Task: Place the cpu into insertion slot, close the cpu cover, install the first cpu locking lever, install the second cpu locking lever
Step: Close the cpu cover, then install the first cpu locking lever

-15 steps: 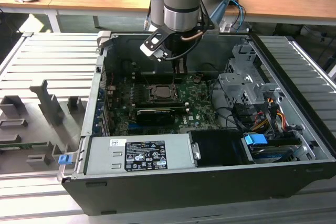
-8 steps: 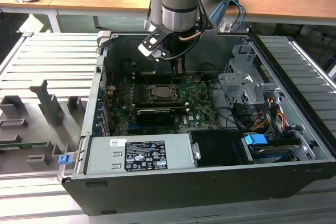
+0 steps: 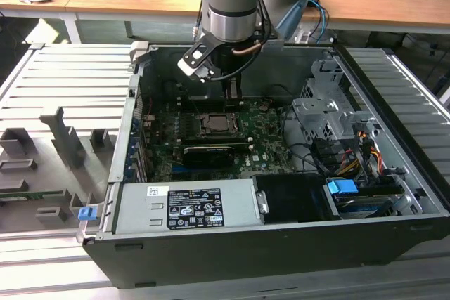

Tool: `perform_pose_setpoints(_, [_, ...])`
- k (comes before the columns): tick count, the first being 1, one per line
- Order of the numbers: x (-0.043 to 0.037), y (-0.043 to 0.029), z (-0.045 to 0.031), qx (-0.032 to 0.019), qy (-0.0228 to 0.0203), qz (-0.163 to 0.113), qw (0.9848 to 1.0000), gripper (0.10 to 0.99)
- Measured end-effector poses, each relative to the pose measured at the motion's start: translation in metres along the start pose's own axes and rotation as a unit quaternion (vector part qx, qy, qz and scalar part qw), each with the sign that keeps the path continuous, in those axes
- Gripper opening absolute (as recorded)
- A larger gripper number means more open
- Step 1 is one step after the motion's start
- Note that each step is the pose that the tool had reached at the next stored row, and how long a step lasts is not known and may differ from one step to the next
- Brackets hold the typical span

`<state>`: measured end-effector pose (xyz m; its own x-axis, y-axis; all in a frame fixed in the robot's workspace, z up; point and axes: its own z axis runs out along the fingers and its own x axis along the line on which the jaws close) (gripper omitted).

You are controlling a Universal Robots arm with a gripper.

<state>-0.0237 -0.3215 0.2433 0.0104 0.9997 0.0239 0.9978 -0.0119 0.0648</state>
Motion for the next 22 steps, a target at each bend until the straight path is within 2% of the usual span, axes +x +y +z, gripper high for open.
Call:
perform_pose_setpoints(17, [-0.0001,-0.0095,-0.0002,0.0,0.0001,0.0,1.0,0.106])
perform_pose_setpoints(22, [-0.0001,-0.0098,-0.0019,0.0,0.0001,0.0,1.0,0.106])
